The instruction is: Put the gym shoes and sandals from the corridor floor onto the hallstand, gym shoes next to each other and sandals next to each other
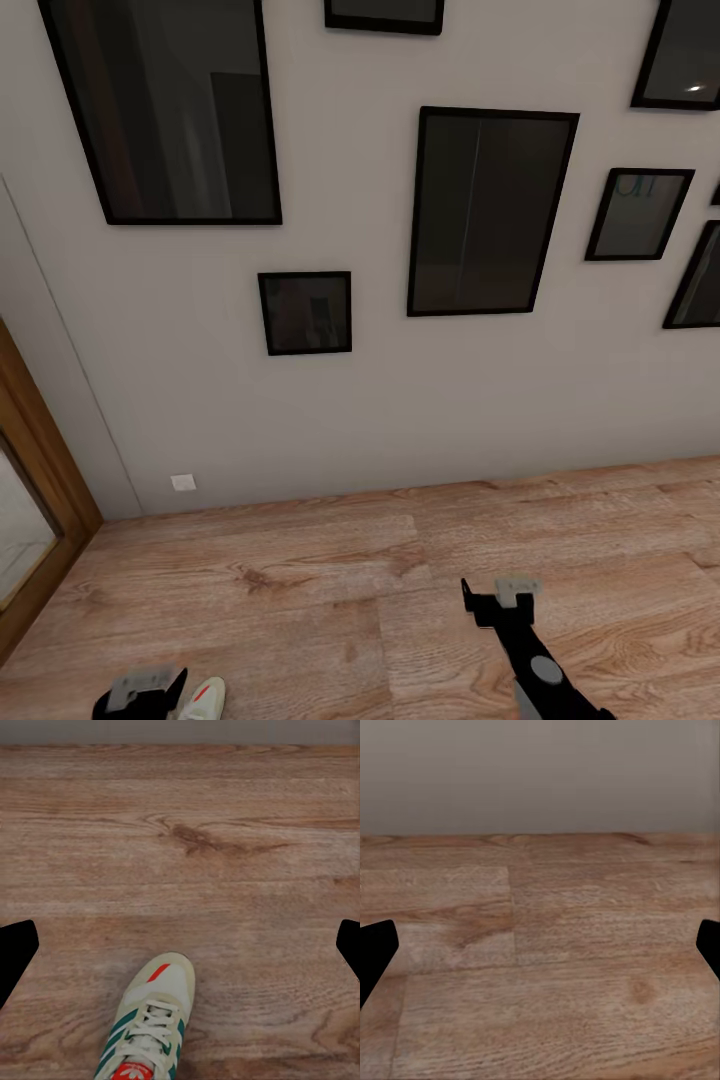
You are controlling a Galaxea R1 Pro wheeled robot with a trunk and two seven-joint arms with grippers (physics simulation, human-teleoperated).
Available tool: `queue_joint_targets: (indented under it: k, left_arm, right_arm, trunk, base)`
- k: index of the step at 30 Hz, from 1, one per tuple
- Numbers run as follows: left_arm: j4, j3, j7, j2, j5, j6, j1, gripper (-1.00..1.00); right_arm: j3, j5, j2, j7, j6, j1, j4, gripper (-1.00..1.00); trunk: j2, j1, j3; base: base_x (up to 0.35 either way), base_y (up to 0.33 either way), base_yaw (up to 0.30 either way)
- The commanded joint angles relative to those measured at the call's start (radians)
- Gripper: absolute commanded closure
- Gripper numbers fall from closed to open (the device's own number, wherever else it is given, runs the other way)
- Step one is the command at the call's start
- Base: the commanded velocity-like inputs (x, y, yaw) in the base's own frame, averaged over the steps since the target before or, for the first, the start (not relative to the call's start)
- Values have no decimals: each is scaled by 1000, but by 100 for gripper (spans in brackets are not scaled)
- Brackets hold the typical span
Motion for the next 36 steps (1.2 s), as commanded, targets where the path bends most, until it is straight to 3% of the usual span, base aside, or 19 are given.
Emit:
queue_joint_targets:
  k: [1, 4, 11, 25, 36]
  left_arm:
    - [3, 6, -10, 1, 1, 0, -8, -100]
    - [10, 4, -10, 6, -9, 2, -30, -100]
    - [12, 2, -10, 7, -16, 3, -38, -100]
    - [9, 0, -11, 8, -26, -5, -32, -100]
    - [6, 1, -11, 8, -52, -1, -32, -100]
  right_arm:
    - [8, -11, -2, -6, 19, -1, -19, -100]
    - [8, -12, -5, -4, 123, 0, -101, -100]
    - [11, -13, -5, -5, 187, 0, -165, -100]
    - [7, -13, -3, -7, 211, 0, -200, -100]
    - [7, -13, -3, -7, 211, 0, -199, -100]
  trunk:
    - [0, 0, -1]
    - [0, 0, -1]
    - [0, 0, -1]
    - [0, 0, -1]
    - [0, 0, -6]
  base:
    - [0, 0, 0]
    - [0, 0, 0]
    - [0, 0, 0]
    - [0, 0, 0]
    - [-15, 8, 71]
